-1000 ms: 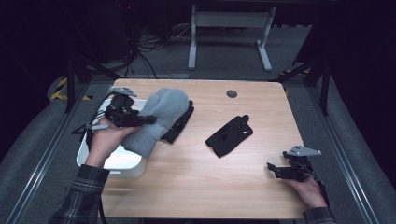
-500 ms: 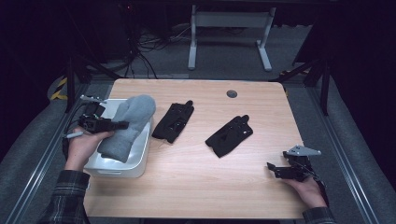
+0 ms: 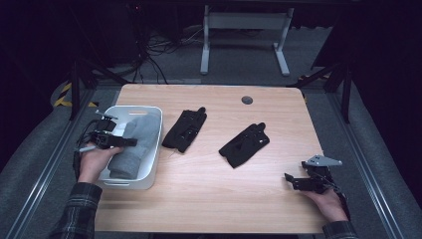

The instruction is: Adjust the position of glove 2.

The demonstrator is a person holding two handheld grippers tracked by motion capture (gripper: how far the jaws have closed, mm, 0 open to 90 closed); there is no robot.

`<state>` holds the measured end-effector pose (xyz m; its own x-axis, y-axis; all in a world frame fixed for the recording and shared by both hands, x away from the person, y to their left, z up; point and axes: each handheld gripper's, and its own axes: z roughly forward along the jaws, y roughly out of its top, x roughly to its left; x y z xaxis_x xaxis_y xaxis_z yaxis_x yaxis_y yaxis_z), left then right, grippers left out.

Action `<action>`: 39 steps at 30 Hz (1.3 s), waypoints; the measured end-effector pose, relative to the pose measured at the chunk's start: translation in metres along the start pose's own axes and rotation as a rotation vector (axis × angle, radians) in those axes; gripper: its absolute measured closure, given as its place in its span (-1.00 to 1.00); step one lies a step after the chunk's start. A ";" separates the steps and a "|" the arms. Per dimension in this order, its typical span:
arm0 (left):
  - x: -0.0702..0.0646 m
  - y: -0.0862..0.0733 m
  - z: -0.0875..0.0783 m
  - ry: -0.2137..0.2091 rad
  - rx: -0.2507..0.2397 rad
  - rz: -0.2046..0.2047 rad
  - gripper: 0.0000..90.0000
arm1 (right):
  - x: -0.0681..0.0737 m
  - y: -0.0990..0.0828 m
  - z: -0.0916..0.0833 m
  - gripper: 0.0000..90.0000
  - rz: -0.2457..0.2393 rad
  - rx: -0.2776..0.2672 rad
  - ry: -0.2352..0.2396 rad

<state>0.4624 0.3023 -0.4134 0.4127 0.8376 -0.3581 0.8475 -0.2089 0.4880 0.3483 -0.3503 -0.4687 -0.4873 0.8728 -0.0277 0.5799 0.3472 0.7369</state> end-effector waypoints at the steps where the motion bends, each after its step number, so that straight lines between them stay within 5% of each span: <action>1: 0.000 0.000 0.001 0.012 0.007 0.003 0.18 | 0.000 0.000 0.000 -0.68 0.000 0.001 0.001; 6: -0.001 0.000 -0.002 0.071 -0.018 0.010 -0.22 | 0.000 0.000 0.000 -0.68 0.000 0.000 0.000; 13: -0.009 0.004 -0.014 0.126 -0.051 0.060 -0.46 | 0.000 0.000 0.000 -0.68 0.000 0.000 0.000; 22: -0.047 0.008 -0.022 0.083 -0.110 0.169 -0.57 | 0.001 0.001 0.001 -0.74 -0.001 0.005 -0.010; 31: -0.097 0.015 -0.016 -0.018 -0.166 0.278 -0.62 | 0.001 0.001 0.001 -0.70 -0.008 0.002 0.000; 39: -0.143 0.013 0.005 -0.112 -0.162 0.371 -0.62 | 0.006 0.011 0.001 -0.29 -0.024 0.033 0.031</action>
<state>0.4158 0.1773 -0.3594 0.7211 0.6588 -0.2144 0.5749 -0.3963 0.7159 0.3523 -0.3407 -0.4614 -0.5207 0.8534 -0.0237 0.5889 0.3791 0.7138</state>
